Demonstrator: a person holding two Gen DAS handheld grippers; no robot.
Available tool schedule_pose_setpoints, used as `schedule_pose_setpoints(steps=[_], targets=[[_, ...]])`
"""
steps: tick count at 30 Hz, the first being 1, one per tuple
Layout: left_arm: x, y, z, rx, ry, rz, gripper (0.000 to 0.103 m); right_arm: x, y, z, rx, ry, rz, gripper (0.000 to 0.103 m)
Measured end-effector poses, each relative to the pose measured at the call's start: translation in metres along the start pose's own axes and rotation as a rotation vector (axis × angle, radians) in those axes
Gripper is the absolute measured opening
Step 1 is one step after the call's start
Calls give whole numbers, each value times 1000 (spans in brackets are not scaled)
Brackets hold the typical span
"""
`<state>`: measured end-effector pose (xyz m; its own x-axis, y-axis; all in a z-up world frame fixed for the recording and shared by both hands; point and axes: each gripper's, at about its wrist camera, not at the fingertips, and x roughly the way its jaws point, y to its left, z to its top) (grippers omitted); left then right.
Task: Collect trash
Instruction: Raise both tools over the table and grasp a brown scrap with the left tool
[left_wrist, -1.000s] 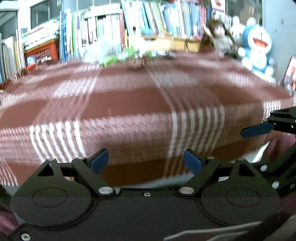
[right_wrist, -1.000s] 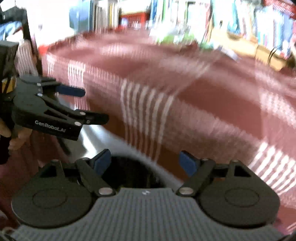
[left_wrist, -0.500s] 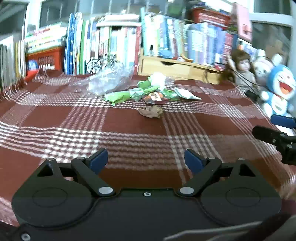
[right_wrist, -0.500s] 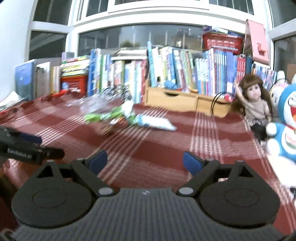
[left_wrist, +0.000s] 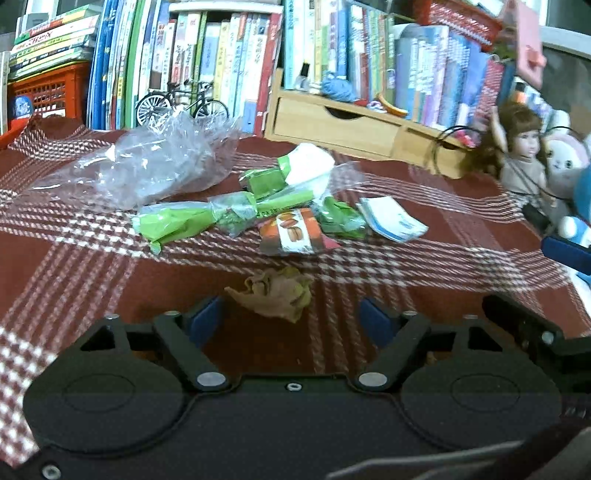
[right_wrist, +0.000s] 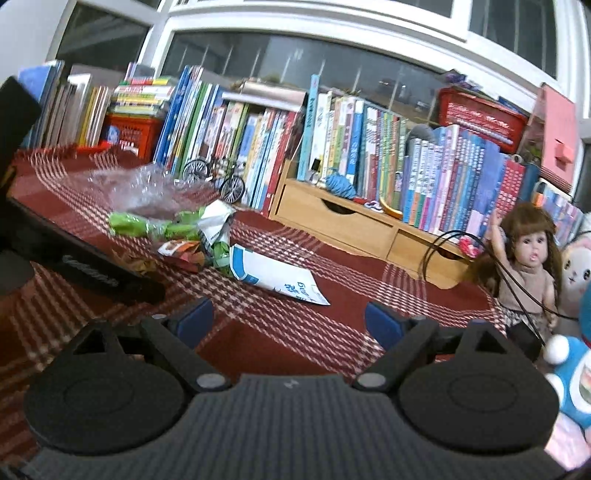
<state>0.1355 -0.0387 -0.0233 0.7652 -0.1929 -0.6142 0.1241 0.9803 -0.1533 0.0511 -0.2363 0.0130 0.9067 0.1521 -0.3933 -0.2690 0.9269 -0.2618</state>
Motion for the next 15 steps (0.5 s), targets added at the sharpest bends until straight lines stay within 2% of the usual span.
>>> schedule_pose_setpoints(steps=[1,2,4,8,10,15], targets=[[4,-3,2,22,-10,19,60,5,1,1,-2,4,0,93],[8,-5,3,40,-6,46,40,12,2,1,-6,8,2,93],[11,-4,5,38,-14,73,26,24,7,3,-28,20,6,93],[4,3,7,2,-27,53,21,49,19,7,-77,45,16,92],[0,6,5,-11,-33,55,19,61,24,10,-88,66,21,83],[-19,16,-1,-32,-64,38,19,87,30,18,-80,105,15,70]])
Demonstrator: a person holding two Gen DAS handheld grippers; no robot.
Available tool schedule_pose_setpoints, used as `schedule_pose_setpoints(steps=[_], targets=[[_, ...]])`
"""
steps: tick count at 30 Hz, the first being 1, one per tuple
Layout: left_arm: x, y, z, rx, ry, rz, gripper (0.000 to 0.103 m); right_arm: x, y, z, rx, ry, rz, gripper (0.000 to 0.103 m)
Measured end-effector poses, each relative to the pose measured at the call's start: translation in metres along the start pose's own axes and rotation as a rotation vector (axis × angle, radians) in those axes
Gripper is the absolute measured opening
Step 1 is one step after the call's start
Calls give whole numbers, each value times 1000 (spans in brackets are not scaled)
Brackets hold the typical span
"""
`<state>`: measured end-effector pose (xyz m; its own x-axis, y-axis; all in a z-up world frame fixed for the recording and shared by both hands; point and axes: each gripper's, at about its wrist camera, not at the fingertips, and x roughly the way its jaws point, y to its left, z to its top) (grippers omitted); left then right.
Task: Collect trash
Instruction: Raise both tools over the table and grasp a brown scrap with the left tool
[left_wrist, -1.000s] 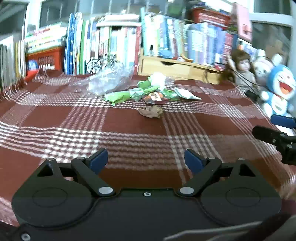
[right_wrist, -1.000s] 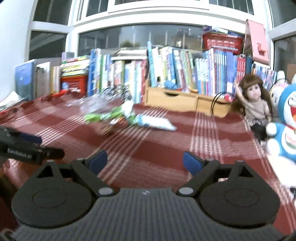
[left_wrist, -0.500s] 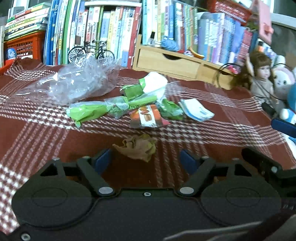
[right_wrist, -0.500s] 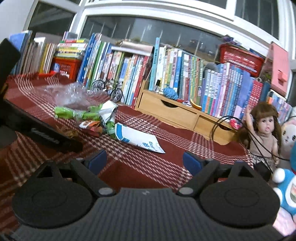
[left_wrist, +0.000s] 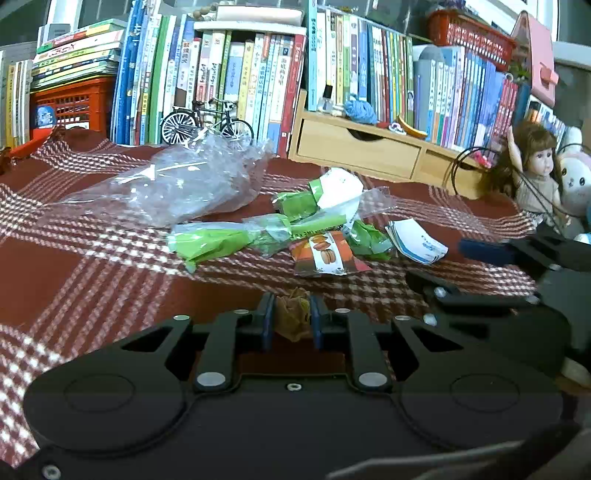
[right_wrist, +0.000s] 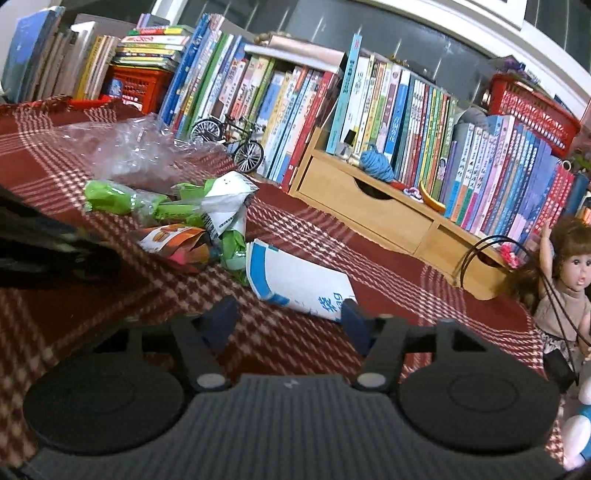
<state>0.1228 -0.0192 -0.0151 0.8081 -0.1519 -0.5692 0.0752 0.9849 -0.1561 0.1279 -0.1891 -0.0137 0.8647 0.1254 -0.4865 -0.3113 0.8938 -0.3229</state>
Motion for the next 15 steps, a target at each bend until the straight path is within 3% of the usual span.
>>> schedule_pose_setpoints(steps=[2,3,10,15], targets=[[-9,4,-2,-9,-12,-11,19,7,0,3,5,19,-3,59],[-13,5,-2,-11,-18,-18,19,9,0,5,9,31,-3,41],[-46,9,-10,20,-75,-35,19,-14,-8,2,93,1,-3,23],[-71,7,-17,56,-123,-55,19,-46,-18,-6,182,-21,47,12]])
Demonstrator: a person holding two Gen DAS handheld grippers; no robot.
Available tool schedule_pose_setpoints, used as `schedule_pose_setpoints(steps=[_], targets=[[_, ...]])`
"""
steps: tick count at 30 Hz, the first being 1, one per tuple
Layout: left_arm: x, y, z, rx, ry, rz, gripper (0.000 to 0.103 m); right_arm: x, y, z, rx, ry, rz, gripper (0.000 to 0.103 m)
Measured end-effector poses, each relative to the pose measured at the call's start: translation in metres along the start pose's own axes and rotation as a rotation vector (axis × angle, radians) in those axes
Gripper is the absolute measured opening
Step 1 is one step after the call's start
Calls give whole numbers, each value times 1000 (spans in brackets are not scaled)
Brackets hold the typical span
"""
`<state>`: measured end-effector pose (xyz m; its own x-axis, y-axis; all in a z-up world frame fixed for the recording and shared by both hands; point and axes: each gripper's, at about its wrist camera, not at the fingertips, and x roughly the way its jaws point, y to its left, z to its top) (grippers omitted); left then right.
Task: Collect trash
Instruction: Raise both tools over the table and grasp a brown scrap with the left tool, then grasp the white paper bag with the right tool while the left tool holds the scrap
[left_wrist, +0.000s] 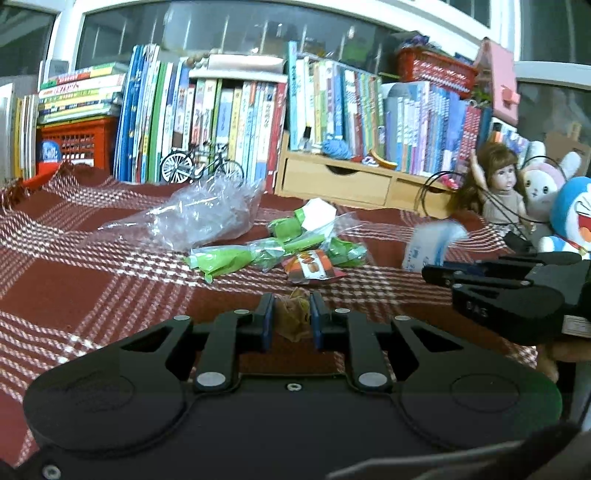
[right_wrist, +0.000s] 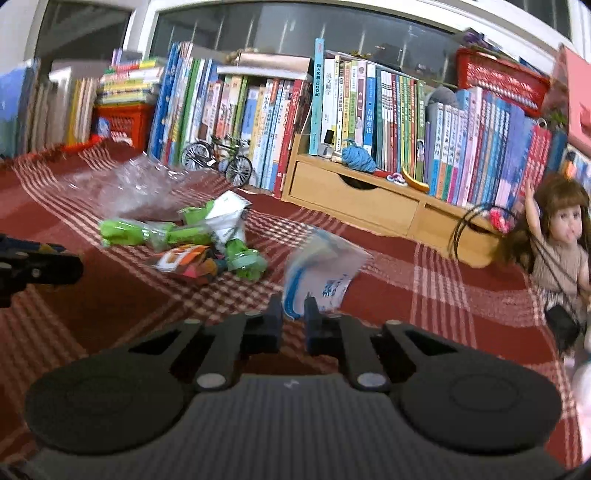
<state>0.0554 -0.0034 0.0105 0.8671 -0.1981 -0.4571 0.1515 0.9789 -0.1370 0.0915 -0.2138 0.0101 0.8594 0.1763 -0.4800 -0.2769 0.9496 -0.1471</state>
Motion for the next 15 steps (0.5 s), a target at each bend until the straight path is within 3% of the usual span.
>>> schedule_pose_setpoints(steps=[4,10,11,12,15], targets=[[-17,-2,-5,26,-10,-7,19,-26,0,-9,28,-7,37,8],[-41,-5,-13,51,-24,-22,19,-63,2,-19,77,-11,106,10],[-44,-5,-14,55,-27,-22,19,-68,2,-20,84,-5,105,14],[-48,-6,-15,62,-30,-23,19,-71,2,-21,92,-6,92,29],[-51,-7,-16,68,-29,-20,19,-72,-7,-21,145,-7,39,61]])
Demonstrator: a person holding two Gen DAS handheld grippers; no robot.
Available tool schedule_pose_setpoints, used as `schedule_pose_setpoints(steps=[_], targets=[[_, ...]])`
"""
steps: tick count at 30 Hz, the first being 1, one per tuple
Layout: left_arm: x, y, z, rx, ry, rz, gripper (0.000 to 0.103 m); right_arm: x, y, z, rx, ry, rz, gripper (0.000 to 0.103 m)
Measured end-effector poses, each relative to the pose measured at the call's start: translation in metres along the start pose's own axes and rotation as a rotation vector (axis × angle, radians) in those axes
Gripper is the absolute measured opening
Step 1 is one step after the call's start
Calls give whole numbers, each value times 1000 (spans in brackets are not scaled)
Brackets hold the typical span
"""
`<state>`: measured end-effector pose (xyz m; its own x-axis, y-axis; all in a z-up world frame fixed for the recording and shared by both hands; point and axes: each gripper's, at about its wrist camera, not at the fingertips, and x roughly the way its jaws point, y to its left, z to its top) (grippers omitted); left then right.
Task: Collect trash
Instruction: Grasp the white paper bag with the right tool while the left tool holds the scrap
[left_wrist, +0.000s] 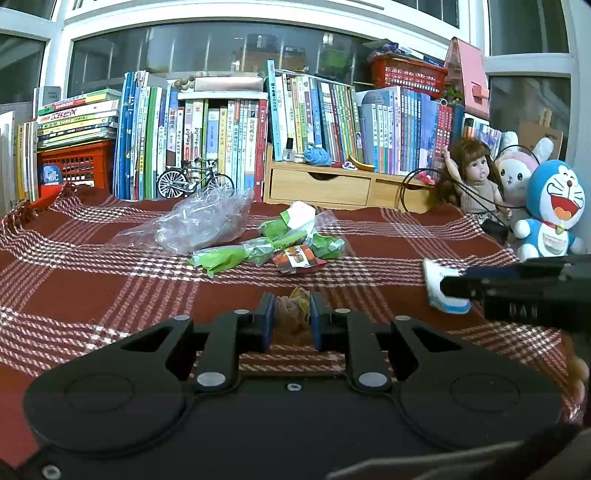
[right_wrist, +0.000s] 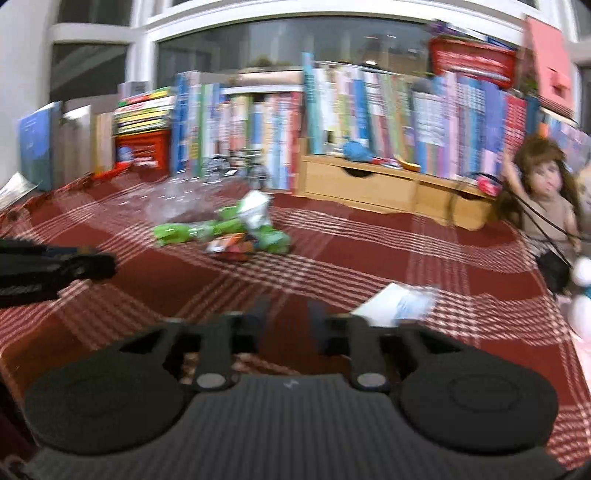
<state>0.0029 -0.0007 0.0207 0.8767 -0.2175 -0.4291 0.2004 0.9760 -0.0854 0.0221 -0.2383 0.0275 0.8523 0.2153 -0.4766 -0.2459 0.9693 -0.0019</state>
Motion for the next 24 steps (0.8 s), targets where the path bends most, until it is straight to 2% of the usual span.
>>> schedule_pose_setpoints(steps=[2,4,5,7,10,15,17,20,22,23,24], targets=[[-1,1,0,-9,2,0,19,4,-14,3,98,-4,-43,64],[-3,2,0,-9,-1,0,19,10,-32,6,206,-4,-120,82],[-2,3,1,-8,-1,2,19,14,-40,7,244,3,-159,84],[-1,4,1,-8,2,6,19,30,-54,8,278,76,-205,92],[2,5,2,-21,13,6,19,60,-66,8,330,206,-229,102],[6,4,2,-25,19,1,19,101,-65,13,371,341,-256,103],[6,4,2,-22,16,-4,19,113,-57,16,336,367,-292,103],[4,4,2,-19,6,-8,19,114,-53,18,343,357,-289,85],[1,5,2,-15,-1,-12,19,106,-52,19,344,337,-290,58],[0,5,2,-13,-3,-12,19,103,-53,20,351,329,-274,55],[0,5,1,-11,-4,-13,19,99,-55,19,360,323,-259,46]])
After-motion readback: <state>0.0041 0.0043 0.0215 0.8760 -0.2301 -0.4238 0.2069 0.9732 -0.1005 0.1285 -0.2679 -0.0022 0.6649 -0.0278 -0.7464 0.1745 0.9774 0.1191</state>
